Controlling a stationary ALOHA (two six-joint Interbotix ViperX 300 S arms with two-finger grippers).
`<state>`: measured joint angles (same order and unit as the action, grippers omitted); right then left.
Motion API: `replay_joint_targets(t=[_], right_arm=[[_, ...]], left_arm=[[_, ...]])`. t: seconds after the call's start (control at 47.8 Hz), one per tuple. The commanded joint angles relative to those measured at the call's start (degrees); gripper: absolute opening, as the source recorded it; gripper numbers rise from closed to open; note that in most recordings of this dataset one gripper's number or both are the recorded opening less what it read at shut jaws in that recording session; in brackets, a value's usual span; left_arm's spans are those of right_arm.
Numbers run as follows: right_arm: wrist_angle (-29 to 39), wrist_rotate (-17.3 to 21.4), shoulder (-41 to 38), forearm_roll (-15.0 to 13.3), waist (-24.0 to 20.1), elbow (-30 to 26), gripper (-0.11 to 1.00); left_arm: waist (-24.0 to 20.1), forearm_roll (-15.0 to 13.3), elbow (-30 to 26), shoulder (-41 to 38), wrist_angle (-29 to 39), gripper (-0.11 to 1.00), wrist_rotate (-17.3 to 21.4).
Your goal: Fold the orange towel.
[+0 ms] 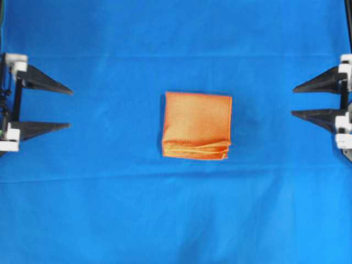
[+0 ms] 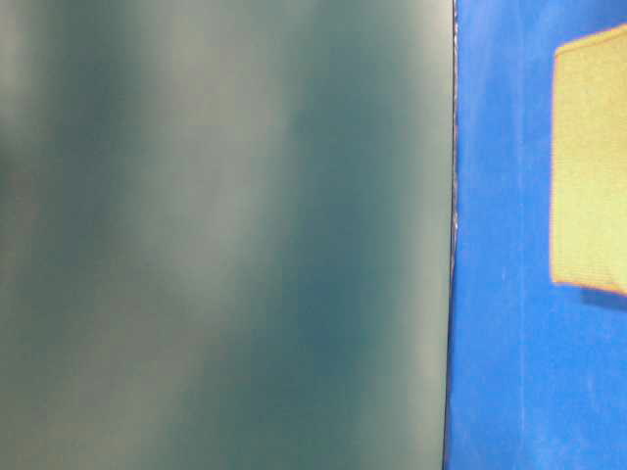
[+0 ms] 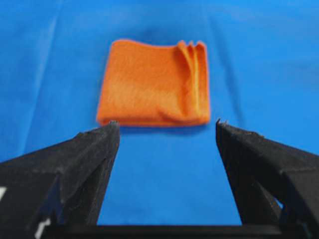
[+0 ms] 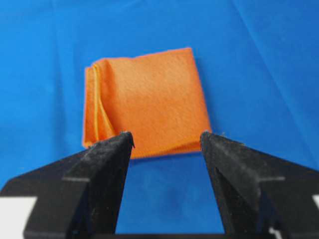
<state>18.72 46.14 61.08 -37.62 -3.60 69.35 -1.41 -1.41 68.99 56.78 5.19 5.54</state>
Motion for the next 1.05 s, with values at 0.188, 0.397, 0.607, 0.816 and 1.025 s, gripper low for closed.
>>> replay_joint_targets(t=[0.188, 0.397, 0.607, 0.816, 1.025], right_arm=[[-2.9, 0.79, 3.08, 0.0, 1.85, 4.92, 0.61], [-7.29, 0.79, 1.49, 0.18, 1.93, 6.24, 0.61], [-7.29, 0.79, 1.41, 0.26, 2.2, 6.15, 0.61], [-7.21, 0.79, 1.49, 0.26, 2.2, 6.15, 0.61], [-7.03, 0.79, 1.49, 0.26, 2.2, 6.15, 0.61]], left_arm=[[-1.58, -0.26, 6.86, 7.03, -2.64, 0.72, -0.7], [-1.58, -0.26, 9.14, 8.79, -4.31, 0.72, -2.46], [-1.58, -0.18, 9.14, 8.88, -4.22, 0.72, -2.46], [-1.58, -0.26, 9.14, 8.88, -4.31, 0.72, -2.46], [-1.58, -0.26, 9.14, 8.88, -4.22, 0.72, -2.46]])
